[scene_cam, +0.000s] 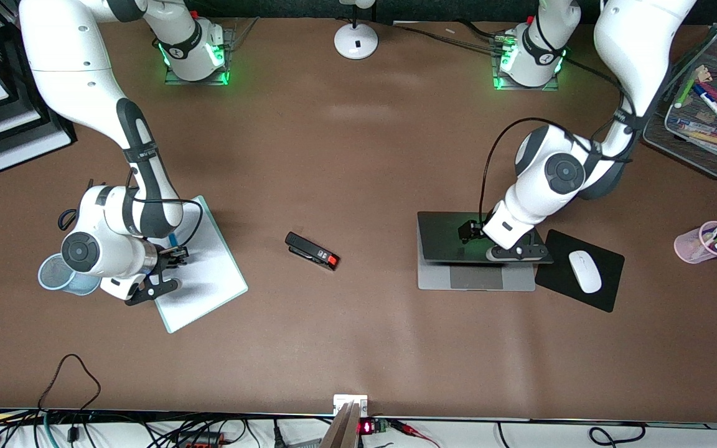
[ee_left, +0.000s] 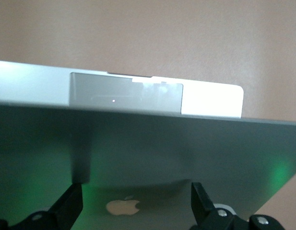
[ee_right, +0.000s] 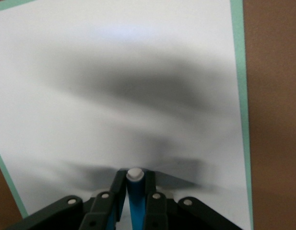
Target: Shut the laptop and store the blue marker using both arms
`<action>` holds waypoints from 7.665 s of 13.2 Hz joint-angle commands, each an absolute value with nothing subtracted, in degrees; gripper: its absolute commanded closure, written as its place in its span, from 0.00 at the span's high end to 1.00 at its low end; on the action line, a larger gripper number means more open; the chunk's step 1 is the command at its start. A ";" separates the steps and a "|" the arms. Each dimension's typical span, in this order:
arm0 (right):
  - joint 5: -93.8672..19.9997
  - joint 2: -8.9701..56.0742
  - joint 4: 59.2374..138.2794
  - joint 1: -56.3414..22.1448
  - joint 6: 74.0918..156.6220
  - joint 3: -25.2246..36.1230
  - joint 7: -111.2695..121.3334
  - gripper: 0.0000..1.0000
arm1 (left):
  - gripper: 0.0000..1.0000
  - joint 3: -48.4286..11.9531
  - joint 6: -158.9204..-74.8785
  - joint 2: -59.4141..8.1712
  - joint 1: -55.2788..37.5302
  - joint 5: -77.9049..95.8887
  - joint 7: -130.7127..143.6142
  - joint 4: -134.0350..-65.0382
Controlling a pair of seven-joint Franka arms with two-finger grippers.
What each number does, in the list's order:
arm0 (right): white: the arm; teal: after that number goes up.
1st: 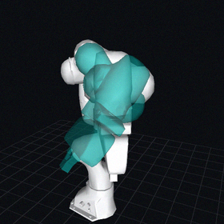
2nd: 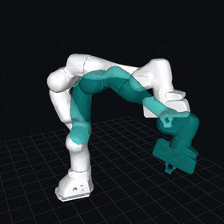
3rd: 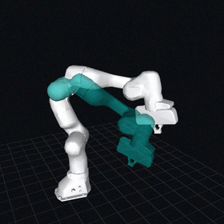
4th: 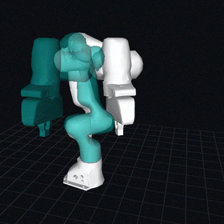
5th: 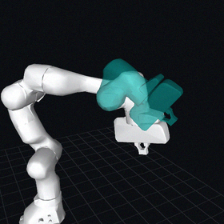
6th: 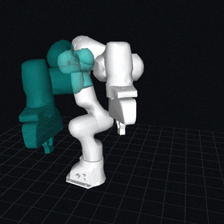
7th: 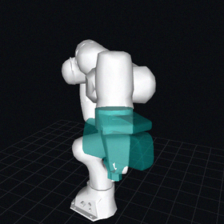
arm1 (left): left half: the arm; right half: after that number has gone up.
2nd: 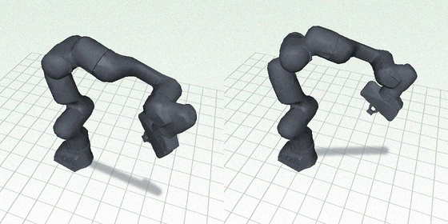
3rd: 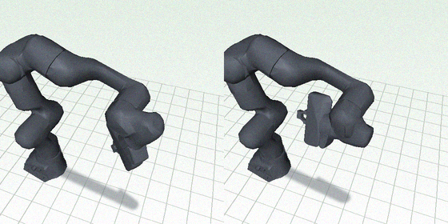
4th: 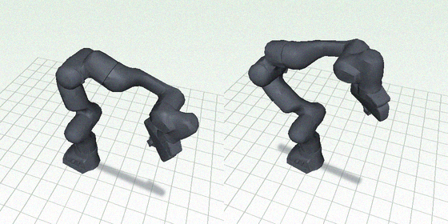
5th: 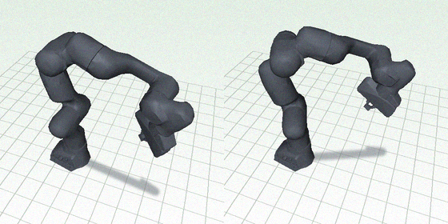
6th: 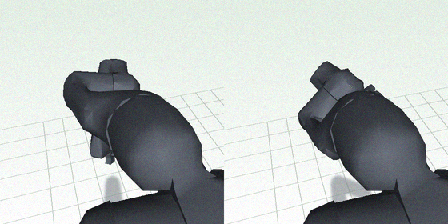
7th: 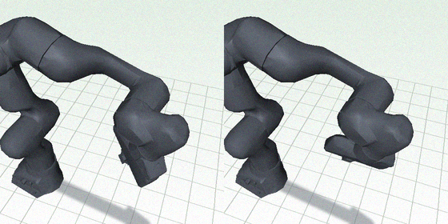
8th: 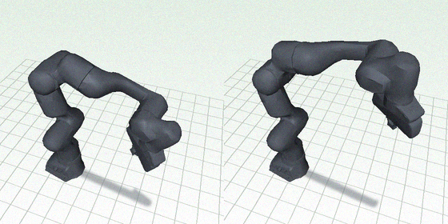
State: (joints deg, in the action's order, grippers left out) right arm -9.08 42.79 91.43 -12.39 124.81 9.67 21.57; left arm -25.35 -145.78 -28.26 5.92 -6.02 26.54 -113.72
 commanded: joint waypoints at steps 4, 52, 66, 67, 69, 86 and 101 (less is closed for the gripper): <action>-9.49 42.80 90.88 -12.66 124.89 9.58 22.50 0.08 | 1.00 -24.08 -147.39 -35.93 5.19 -7.91 26.89 -108.03; -50.69 37.62 76.82 19.94 91.67 9.93 136.32 0.01 | 1.00 -23.47 -100.90 -2.20 13.89 -4.13 8.87 -95.62; -55.28 43.42 73.83 22.76 91.49 9.93 137.46 0.01 | 1.00 -23.38 -94.31 0.53 15.20 -3.34 8.35 -94.75; -55.98 43.50 73.83 22.76 91.49 10.02 137.46 0.01 | 1.00 -23.20 -93.78 0.44 15.21 -3.34 8.35 -92.40; -56.07 44.64 73.83 23.03 91.41 10.02 137.37 0.01 | 1.00 -23.20 -92.29 -0.44 15.12 -3.34 8.00 -90.27; -56.95 49.30 73.74 24.70 95.80 9.93 137.28 0.02 | 1.00 -8.17 -90.62 3.34 2.46 1.85 4.22 -93.52; -47.04 41.16 71.73 23.82 86.85 10.20 113.68 1.00 | 1.00 -8.96 -90.18 3.34 2.90 1.58 4.66 -93.52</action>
